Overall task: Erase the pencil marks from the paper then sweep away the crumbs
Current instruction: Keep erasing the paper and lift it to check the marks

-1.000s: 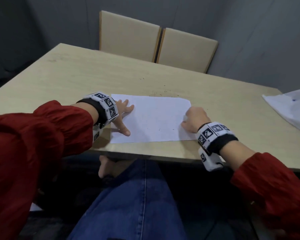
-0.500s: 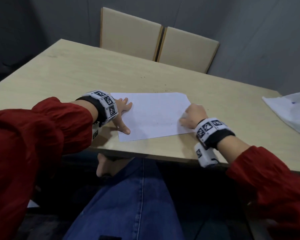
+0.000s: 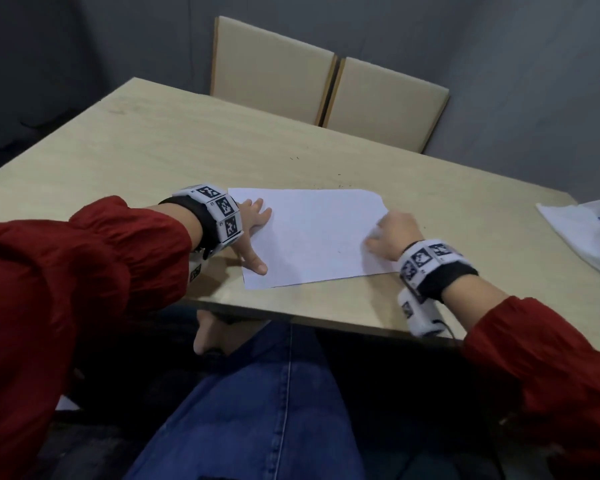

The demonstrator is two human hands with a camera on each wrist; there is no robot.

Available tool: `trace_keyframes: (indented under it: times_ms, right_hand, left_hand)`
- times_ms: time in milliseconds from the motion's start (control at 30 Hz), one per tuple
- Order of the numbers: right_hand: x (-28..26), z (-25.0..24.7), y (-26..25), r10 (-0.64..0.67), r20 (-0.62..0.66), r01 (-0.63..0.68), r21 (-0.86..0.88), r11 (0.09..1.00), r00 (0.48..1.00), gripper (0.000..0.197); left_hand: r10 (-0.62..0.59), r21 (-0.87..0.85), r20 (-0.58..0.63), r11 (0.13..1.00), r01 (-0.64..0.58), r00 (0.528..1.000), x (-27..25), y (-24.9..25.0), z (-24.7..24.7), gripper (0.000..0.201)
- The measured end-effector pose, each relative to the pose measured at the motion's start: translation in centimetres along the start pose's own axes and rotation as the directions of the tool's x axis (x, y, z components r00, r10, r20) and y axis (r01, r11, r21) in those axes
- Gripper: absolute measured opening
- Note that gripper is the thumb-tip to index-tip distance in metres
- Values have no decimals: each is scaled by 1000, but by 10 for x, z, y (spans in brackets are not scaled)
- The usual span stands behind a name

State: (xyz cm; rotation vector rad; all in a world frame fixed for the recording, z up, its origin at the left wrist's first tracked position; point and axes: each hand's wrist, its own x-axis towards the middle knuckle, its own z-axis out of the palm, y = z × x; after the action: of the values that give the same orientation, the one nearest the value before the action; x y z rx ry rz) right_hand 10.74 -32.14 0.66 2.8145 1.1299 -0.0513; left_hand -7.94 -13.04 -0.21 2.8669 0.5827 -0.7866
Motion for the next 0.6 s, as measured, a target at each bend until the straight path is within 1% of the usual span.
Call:
trace_keyframes:
  times_ms: [67,100,133,200,267,300,333,367,433,500,533,567,600]
  right_hand:
    - [8,-4,12,28,14,-27,-87,996,1000,29]
    - [8,-7,5,3,0,-3,-79,997,1000,29]
    - [5,-9,-12,-39,-8,39,-37,999,999,28]
    - [-6,-8,-59,-162,6,160,137,978,987,27]
    - [-19,-5,-104,-269,69,231,339,912,961,26]
    - [-19,-2,-115,-301,72,251,388,887,951,27]
    - [-17,-1,-115,-306,59,262,382,886,950,29]
    - [-16,-3,-106,-287,42,259,323,910,957,32]
    - [-4,-5,-69,-196,18,189,184,965,981,32]
    - [12,-6,-24,-68,-3,68,94,993,998,30]
    - [20,-6,-9,-12,-5,13,64,998,1000,26]
    - [25,-7,-1,14,-9,-14,42,999,1000,21]
    - [25,-9,-4,2,-14,-1,41,999,1000,21]
  left_hand:
    - [2,5,-2,1000,-2,1000,-1,1,-1,125]
    - [4,7,-3,1000,-4,1000,-2,2,-2,125]
    - [7,6,-5,1000,-7,1000,-2,1,-2,124]
    - [10,-6,-12,1000,-10,1000,-2,1,-1,124]
    - [10,-20,-19,1000,-10,1000,-3,2,0,125]
    - [11,-24,-22,1000,-11,1000,-3,2,0,126]
    - [9,-26,-25,1000,-10,1000,-4,3,0,126]
    - [6,-28,-30,1000,-7,1000,-4,3,0,126]
    - [6,-31,-27,999,-7,1000,-5,2,-1,126]
    - [11,-27,-24,1000,-11,1000,-6,0,-2,126]
    - [14,-27,-28,1000,-15,1000,-6,0,-2,125]
    - [16,-28,-34,999,-17,999,-7,1,-2,124]
    - [16,-31,-41,999,-17,999,-7,1,-3,124]
